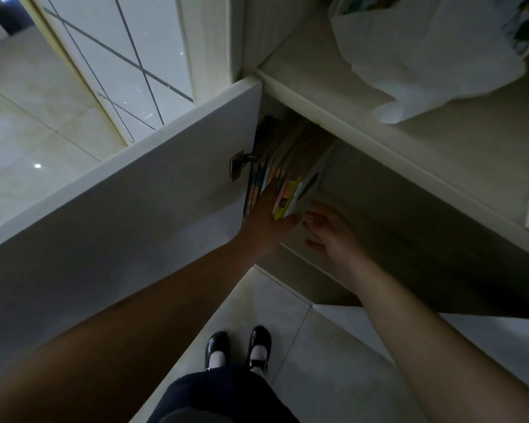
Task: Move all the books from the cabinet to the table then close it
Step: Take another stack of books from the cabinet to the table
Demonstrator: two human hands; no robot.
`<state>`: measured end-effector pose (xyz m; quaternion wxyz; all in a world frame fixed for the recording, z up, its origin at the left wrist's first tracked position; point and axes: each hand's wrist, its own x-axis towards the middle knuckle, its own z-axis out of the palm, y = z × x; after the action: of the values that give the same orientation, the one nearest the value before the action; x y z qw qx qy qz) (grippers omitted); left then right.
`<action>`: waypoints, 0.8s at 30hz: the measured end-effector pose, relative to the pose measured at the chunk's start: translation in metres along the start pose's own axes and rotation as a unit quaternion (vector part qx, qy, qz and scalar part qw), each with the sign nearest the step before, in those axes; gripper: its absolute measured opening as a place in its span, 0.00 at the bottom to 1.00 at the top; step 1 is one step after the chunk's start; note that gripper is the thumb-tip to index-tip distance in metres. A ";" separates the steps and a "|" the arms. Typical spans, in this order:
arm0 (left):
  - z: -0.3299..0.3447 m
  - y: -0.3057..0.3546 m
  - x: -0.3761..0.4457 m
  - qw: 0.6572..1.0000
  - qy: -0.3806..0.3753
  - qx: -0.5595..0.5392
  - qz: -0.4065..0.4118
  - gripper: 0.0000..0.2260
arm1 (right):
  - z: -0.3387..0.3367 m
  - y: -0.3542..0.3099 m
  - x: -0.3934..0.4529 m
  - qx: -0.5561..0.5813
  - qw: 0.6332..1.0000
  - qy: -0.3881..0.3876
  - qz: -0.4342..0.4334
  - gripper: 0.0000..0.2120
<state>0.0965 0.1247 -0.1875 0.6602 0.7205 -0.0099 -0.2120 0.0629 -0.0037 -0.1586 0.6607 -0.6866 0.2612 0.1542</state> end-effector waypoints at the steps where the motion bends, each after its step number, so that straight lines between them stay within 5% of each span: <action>1: 0.001 0.000 0.005 1.000 0.000 0.017 0.011 0.35 | 0.000 -0.003 0.006 -0.003 1.000 -0.006 -0.003 0.14; 6: 0.006 -0.010 0.022 0.999 0.005 0.012 0.037 0.38 | 0.001 -0.013 0.029 0.001 1.000 -0.005 -0.008 0.22; 24: 0.022 -0.021 0.025 0.993 0.064 0.083 0.053 0.40 | -0.007 0.001 0.059 0.027 0.999 -0.030 -0.014 0.25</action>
<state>0.1065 0.0997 -0.2152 0.6078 0.7833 -0.0229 -0.1285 0.1096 -0.0202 -0.1922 0.6883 -0.6674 0.2361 0.1584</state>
